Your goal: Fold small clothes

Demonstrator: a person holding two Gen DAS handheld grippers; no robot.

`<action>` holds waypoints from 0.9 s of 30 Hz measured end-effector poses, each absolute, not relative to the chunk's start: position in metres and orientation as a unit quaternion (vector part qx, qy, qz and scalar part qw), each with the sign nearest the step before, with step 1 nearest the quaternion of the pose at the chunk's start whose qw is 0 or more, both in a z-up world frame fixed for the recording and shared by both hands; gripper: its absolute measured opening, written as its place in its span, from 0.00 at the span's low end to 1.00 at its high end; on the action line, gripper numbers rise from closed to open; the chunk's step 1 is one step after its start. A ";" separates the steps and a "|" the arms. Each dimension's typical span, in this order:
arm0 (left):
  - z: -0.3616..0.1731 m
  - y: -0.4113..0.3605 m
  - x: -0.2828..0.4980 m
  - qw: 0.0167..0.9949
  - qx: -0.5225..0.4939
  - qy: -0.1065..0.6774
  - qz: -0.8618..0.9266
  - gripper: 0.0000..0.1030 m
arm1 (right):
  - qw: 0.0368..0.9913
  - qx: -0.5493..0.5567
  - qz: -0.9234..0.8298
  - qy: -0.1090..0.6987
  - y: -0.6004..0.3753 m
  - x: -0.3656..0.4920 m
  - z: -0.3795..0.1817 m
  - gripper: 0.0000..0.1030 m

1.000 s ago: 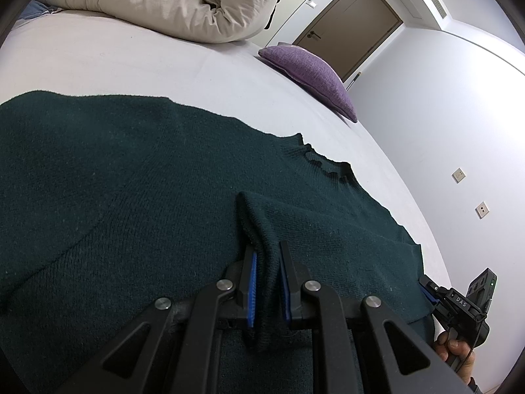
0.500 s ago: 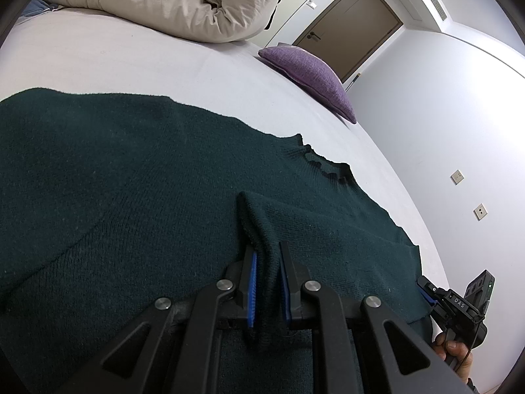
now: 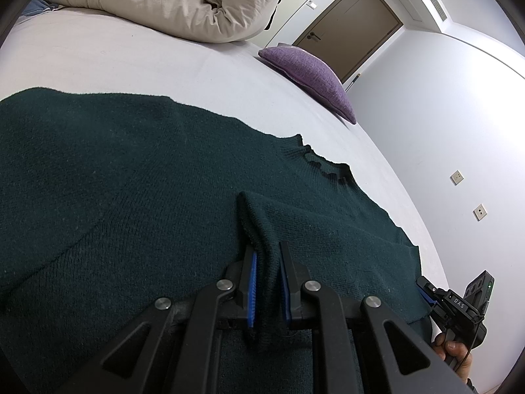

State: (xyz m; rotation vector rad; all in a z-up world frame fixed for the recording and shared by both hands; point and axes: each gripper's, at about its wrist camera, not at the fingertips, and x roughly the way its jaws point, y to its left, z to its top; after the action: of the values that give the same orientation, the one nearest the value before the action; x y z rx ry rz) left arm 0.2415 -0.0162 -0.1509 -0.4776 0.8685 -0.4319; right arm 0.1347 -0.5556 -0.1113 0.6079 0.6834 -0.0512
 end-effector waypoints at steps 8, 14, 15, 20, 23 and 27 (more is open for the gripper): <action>-0.151 -0.016 0.242 0.857 -0.228 0.413 -0.206 0.16 | 0.897 0.294 -0.025 0.330 -0.555 0.135 -0.112 0.17; -0.151 -0.015 0.242 0.857 -0.228 0.413 -0.206 0.16 | 0.897 0.294 -0.024 0.329 -0.555 0.136 -0.112 0.17; -0.151 -0.015 0.242 0.857 -0.228 0.413 -0.206 0.16 | 0.897 0.294 -0.024 0.329 -0.555 0.136 -0.112 0.17; -0.151 -0.015 0.242 0.857 -0.228 0.413 -0.206 0.16 | 0.897 0.294 -0.024 0.329 -0.554 0.136 -0.113 0.17; -0.151 -0.015 0.242 0.857 -0.228 0.413 -0.206 0.16 | 0.897 0.294 -0.024 0.329 -0.554 0.136 -0.113 0.17; -0.151 -0.016 0.242 0.857 -0.228 0.413 -0.206 0.16 | 0.897 0.294 -0.024 0.329 -0.554 0.136 -0.113 0.17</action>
State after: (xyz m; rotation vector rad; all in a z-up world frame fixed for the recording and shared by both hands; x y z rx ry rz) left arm 0.2417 -0.0156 -0.1508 -0.4787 0.8686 -0.4330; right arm 0.1363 -0.5541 -0.1130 0.6101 0.6820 -0.0505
